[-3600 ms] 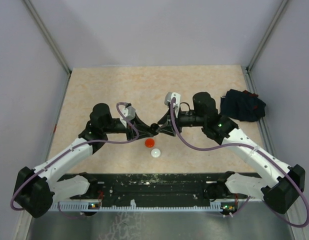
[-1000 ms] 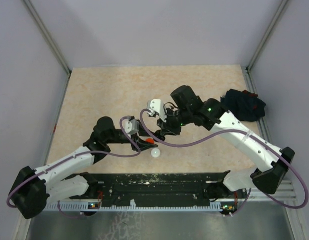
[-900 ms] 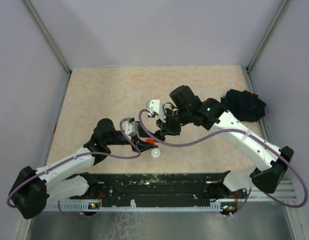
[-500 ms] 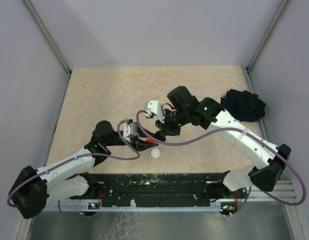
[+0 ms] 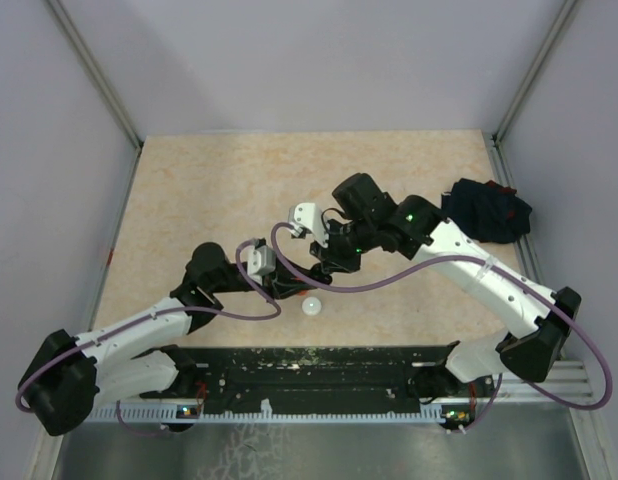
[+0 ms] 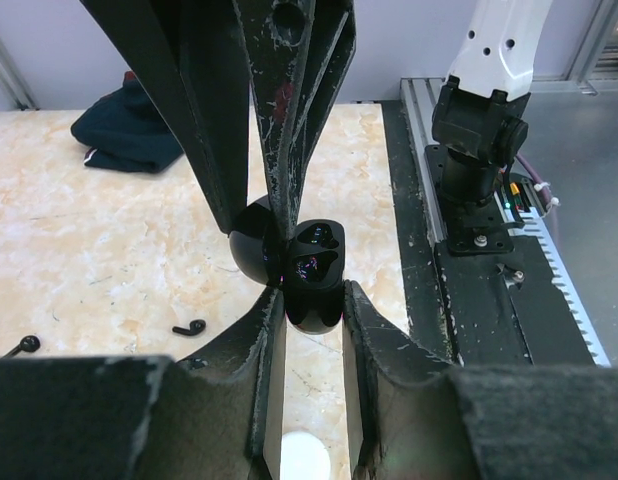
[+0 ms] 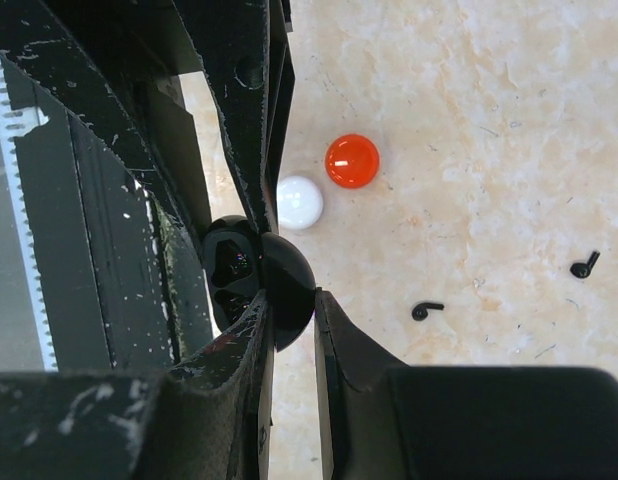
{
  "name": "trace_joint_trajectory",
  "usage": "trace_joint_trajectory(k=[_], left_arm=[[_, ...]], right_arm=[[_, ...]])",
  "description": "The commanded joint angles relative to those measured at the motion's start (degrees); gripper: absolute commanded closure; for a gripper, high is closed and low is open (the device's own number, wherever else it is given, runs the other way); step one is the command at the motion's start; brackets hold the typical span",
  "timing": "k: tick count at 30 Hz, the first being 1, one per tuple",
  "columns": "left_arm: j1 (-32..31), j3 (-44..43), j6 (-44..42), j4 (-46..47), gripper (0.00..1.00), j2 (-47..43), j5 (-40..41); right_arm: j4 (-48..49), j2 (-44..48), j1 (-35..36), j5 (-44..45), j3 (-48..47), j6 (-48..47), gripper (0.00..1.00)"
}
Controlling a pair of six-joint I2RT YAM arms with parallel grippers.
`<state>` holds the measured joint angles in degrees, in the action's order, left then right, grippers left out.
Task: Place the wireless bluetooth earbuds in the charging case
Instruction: Adjust the charging case, then adjust the earbud at the center of the board.
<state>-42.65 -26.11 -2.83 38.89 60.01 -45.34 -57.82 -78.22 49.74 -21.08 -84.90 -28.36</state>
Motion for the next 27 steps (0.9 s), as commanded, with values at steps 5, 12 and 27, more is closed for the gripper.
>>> trace_joint_trajectory(k=[5,12,27], left_arm=[[-0.41,2.25,0.33,2.37,0.95,-1.5,3.4],[-0.41,7.75,1.05,6.77,0.95,-1.83,11.76],[-0.32,16.35,-0.2,13.47,1.0,-2.64,22.98]], right_arm=[[3.4,1.22,0.5,0.72,-3.34,2.16,0.83],[9.38,4.01,0.5,4.19,-0.99,7.32,0.59],[17.38,5.27,-11.07,15.75,12.42,29.84,0.49]])
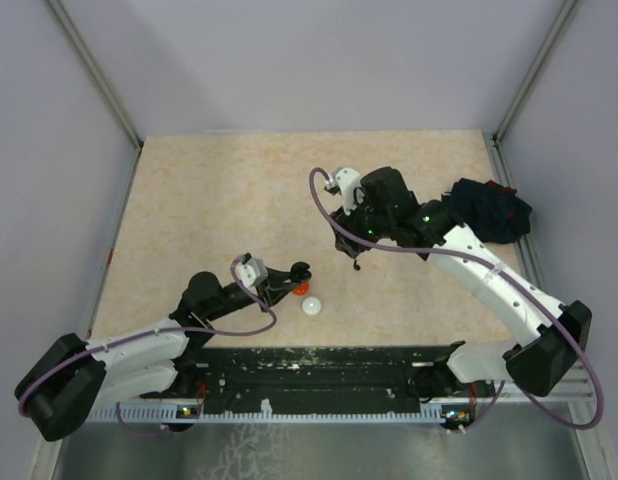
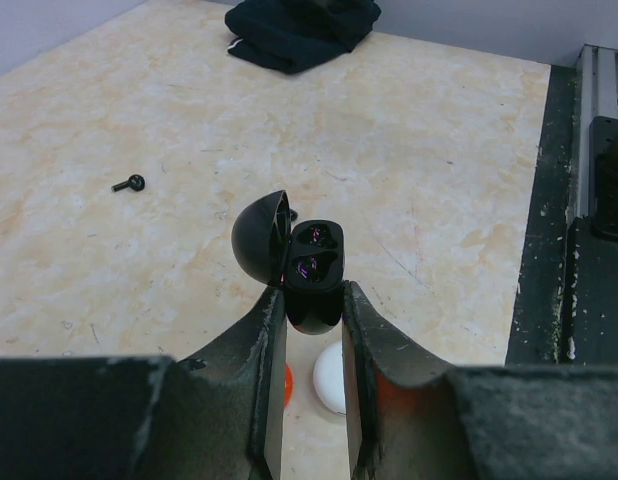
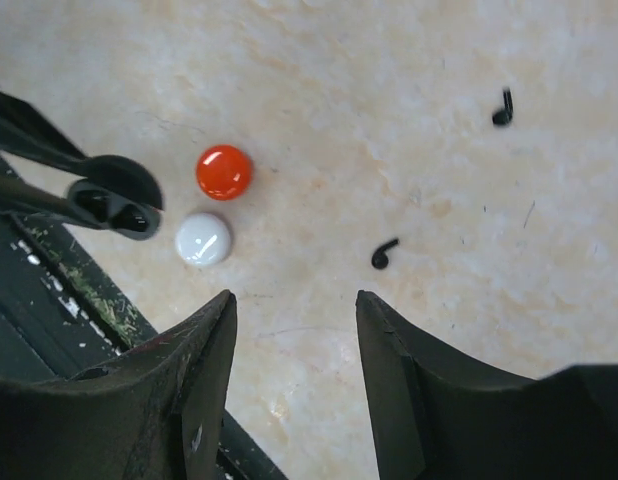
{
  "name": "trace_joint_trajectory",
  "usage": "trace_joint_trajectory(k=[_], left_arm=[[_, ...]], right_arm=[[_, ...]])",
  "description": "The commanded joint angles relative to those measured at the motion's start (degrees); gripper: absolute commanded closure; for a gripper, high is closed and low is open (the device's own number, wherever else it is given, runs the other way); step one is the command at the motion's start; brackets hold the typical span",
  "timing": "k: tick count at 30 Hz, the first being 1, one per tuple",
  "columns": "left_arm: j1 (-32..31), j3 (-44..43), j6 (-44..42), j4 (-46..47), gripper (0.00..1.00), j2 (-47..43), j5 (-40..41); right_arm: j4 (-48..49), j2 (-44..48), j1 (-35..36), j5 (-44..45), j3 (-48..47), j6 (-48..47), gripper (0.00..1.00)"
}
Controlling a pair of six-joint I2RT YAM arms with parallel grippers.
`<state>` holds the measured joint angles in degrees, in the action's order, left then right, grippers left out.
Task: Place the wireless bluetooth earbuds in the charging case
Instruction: Adjust the earbud at the center of the board.
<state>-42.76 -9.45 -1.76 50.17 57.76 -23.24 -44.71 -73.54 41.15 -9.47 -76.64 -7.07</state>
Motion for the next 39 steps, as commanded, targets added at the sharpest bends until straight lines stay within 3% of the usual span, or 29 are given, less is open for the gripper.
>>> trace_joint_trajectory(k=[1,8,17,28,39], left_arm=[[-0.22,-0.45,-1.54,2.07,1.0,0.21,0.22],[-0.14,-0.45,-2.82,5.28,1.0,5.25,-0.78],[3.25,0.0,-3.48,7.2,1.0,9.65,0.41],[12.82,3.23,1.51,22.95,1.0,18.57,-10.71],[13.65,3.34,1.65,24.79,1.0,19.56,-12.73]], right_arm=[[5.82,0.61,-3.18,4.51,5.78,9.63,0.49],[14.21,-1.5,-8.54,6.47,14.58,15.11,0.49],[22.36,-7.16,-10.2,7.73,22.01,18.96,0.53],[25.39,-16.32,-10.24,8.48,23.03,21.45,0.56],[25.66,-20.63,-10.21,6.25,22.17,21.61,0.56]])
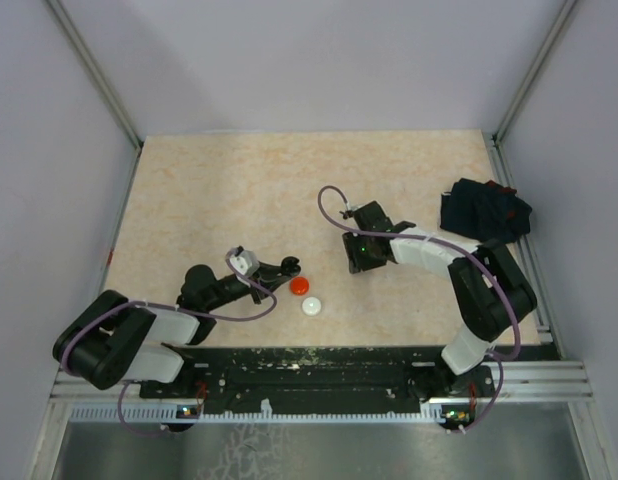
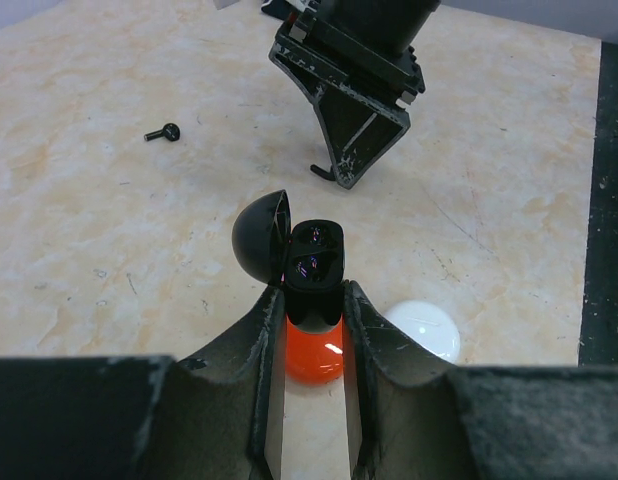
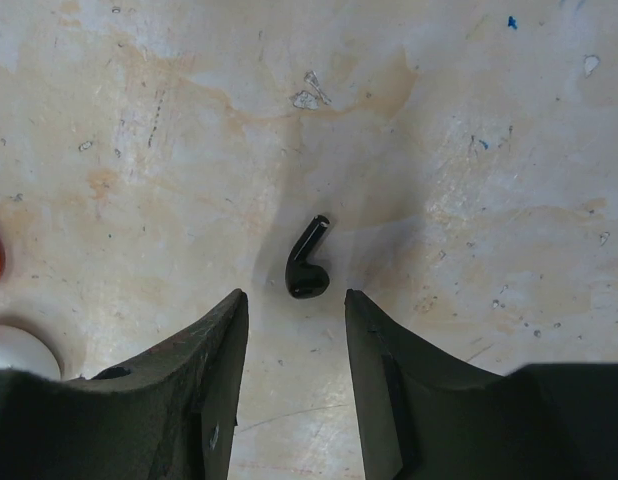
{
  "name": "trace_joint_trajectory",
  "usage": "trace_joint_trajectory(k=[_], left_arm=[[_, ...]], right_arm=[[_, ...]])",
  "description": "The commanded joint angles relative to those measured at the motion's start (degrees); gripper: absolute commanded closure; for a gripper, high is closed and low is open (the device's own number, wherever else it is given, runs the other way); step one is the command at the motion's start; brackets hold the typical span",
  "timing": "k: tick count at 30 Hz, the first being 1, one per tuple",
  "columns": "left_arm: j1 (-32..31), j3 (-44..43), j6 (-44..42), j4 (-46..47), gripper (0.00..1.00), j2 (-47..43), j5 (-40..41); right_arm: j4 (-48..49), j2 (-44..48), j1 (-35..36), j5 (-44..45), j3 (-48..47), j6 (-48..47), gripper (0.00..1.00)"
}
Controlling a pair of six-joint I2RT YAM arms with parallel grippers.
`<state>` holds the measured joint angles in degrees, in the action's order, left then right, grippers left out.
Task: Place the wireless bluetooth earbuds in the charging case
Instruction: Adjust the earbud at the center of the board.
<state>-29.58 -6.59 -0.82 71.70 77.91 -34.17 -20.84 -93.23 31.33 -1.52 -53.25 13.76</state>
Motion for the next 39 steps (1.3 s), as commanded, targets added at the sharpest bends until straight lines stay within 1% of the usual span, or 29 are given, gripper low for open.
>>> trace_joint_trajectory(k=[1,10,16,21,25,29,32,39], left_arm=[[0.45,0.5,0.67,3.12,1.0,-0.72,-1.76],[0.51,0.55,0.47,2.79,1.0,-1.37,-1.98],[0.5,0.72,0.38,2.57,1.0,-1.86,-1.95],[0.53,0.9,0.42,2.48,1.0,-2.06,-1.65],[0.59,0.94,0.65,2.76,1.0,-1.73,-1.71],[0.75,0.92,0.82,3.24,1.0,-1.38,-1.91],[0.75,0.97,0.92,3.51,1.0,-1.42,-1.95],[0.84,1.01,1.16,3.71,1.0,-1.31,-2.28]], right_arm=[[1.61,-0.9,-0.39,-2.41,-1.42,0.89,0.56],[0.01,-4.73,0.25,-10.12,-5.76,2.47,0.58],[0.71,-8.4,1.44,-11.74,-10.54,2.13,0.59],[1.16,-10.04,1.56,-6.52,-13.36,-0.13,0.58],[0.78,-10.27,1.63,-6.77,-15.69,-2.61,0.58],[-1.64,-9.66,1.63,-4.77,-18.45,-6.26,0.58],[-4.17,-9.31,1.63,-4.23,-19.69,-8.72,0.61],[-6.06,-10.62,1.63,0.63,-19.84,-9.88,0.67]])
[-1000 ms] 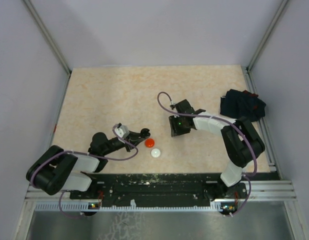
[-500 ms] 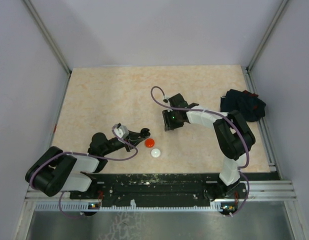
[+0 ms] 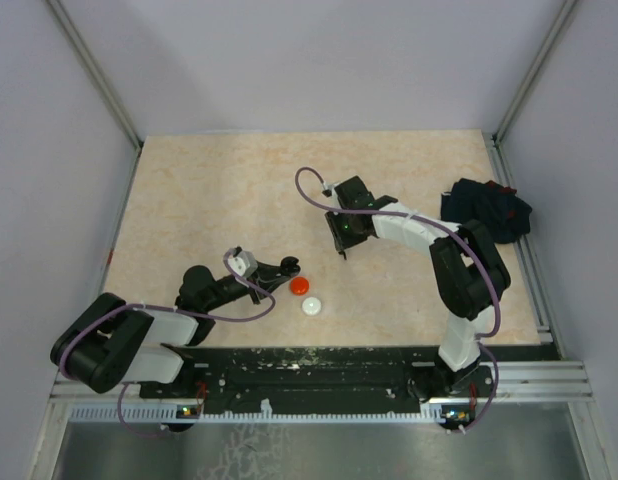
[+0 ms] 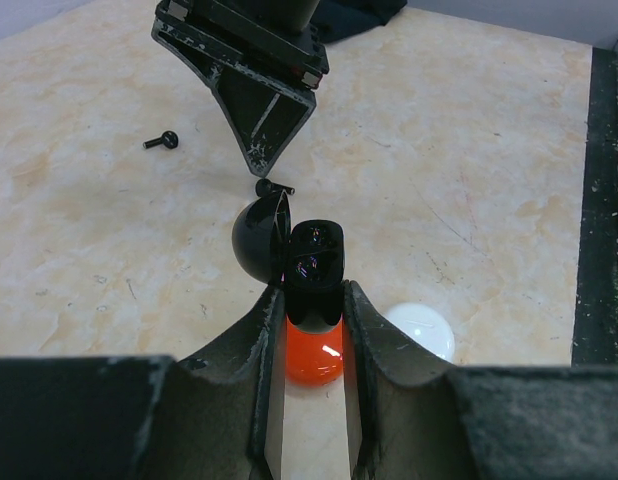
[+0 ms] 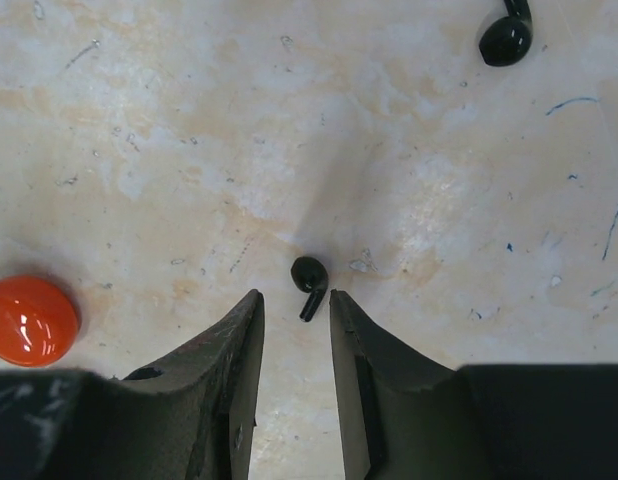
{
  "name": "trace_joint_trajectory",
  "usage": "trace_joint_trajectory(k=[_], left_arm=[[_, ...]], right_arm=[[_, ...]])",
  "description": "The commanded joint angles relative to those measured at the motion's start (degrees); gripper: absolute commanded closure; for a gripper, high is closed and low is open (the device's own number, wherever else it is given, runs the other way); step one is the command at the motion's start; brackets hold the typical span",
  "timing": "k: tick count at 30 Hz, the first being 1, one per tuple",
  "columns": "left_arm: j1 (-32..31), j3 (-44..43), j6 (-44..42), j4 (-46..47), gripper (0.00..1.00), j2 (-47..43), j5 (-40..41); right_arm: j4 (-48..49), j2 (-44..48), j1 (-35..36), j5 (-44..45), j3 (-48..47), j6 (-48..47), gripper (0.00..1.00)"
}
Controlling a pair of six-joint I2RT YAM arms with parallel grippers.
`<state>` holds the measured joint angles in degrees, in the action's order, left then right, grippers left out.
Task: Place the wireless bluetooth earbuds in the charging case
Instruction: Adjust the earbud at the center of the board.
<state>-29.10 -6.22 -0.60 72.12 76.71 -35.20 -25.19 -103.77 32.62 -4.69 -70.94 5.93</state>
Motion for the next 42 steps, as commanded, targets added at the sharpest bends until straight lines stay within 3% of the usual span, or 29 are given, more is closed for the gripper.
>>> trace_joint_trajectory(k=[1,15,24,32,42], left_arm=[[0.36,0.62,0.95,3.29,1.0,-0.13,-1.27],[0.45,0.61,1.03,3.21,1.0,-0.5,-1.63],[0.44,0.65,0.98,2.88,1.0,-0.9,-1.86],[0.38,0.63,1.0,2.55,1.0,-1.27,-2.07],[0.44,0.62,0.79,1.63,1.0,-2.02,-2.15]], right_arm=[[-2.0,-0.47,0.34,4.19,-2.25,-2.1,0.69],[0.22,-4.8,0.43,1.62,-2.0,0.29,0.75],[-0.19,-6.82,0.52,4.41,-1.92,-0.56,0.8],[0.16,-6.48,0.45,3.32,-2.28,-1.73,0.74],[-1.4,-6.84,-1.41,-5.01,-3.35,-7.44,0.72]])
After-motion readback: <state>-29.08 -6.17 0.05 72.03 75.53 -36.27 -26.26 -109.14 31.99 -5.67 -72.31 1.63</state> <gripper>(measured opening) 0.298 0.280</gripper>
